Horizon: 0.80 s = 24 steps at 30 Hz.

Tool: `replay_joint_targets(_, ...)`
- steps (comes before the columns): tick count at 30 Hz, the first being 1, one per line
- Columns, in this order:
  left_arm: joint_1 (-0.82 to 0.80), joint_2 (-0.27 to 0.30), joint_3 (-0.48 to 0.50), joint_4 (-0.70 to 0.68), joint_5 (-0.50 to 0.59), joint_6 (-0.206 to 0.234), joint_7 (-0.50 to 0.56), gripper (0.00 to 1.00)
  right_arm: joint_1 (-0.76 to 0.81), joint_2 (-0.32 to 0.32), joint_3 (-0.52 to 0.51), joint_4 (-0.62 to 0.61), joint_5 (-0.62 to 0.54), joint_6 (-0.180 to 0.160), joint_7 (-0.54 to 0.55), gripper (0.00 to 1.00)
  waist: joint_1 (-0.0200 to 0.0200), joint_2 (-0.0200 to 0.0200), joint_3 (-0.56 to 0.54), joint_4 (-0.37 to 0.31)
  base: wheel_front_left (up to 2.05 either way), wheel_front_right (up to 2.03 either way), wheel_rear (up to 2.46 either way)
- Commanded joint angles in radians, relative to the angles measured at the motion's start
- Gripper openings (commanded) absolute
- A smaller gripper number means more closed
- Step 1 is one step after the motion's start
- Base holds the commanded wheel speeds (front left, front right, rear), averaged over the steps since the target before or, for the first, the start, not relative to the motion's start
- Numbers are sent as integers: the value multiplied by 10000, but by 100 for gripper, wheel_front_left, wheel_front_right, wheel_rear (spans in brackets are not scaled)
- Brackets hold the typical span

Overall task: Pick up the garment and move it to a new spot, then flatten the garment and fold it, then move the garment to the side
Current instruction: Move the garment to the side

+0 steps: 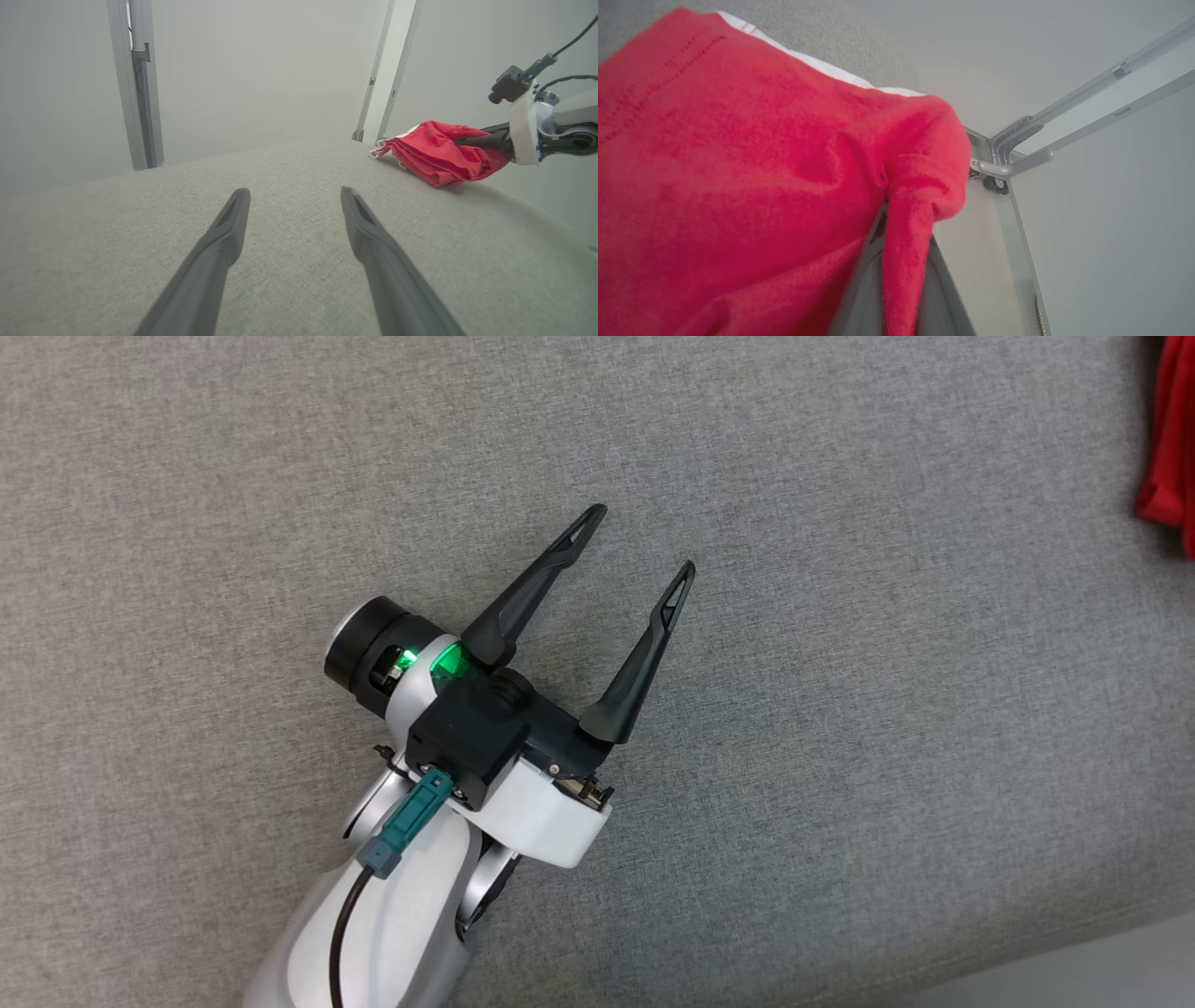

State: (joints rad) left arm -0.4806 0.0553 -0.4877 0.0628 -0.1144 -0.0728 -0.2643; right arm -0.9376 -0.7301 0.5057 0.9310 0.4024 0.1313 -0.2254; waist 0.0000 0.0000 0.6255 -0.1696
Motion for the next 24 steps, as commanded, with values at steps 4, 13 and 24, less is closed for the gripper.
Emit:
replay_joint_targets(4, 19, 47, 162, -85, -166, 140, 0, 100, -410, -46, -170, 479, -260, -9, -258, 98, 0, 0, -54, 118, 0, 0, 0)
replay_joint_targets(13, 138, -2, 147, -10, -451, 184, 0, 100, -1016, -7, -1230, 1183, -1444, -9, -411, 100, 0, 0, -453, 426, 0, 0, 0)
replay_joint_targets(24, 937, -31, 602, 33, -1097, 705, 0, 100, 592, 1639, -3039, -1755, -1976, -8, -405, 100, 0, 0, -2860, 944, 0, 0, 0)
